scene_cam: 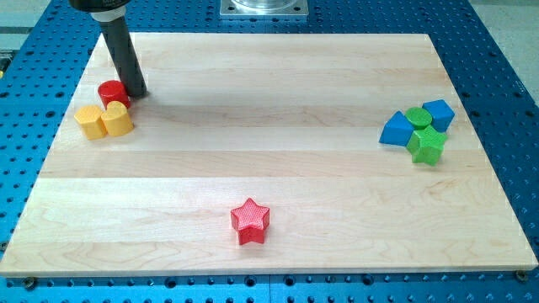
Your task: Move red star diagonally upwards
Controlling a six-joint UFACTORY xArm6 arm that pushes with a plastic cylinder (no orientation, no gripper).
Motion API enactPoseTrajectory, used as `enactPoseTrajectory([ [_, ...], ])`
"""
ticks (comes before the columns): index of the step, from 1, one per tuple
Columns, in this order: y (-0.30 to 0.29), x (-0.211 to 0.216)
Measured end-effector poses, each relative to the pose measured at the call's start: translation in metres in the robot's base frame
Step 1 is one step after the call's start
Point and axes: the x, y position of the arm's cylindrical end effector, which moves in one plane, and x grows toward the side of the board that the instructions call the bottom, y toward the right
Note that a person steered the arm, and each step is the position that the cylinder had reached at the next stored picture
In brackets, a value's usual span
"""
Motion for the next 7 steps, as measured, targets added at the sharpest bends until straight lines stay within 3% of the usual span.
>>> enactPoseTrajectory([
  [1, -0.011, 0.017],
  [2, 0.066, 0.017],
  [3, 0.18, 0.07],
  [4, 0.234, 0.181],
  [5, 0.305, 0.225],
  [6, 0.277, 0.231],
  [7, 0.207, 0.231],
])
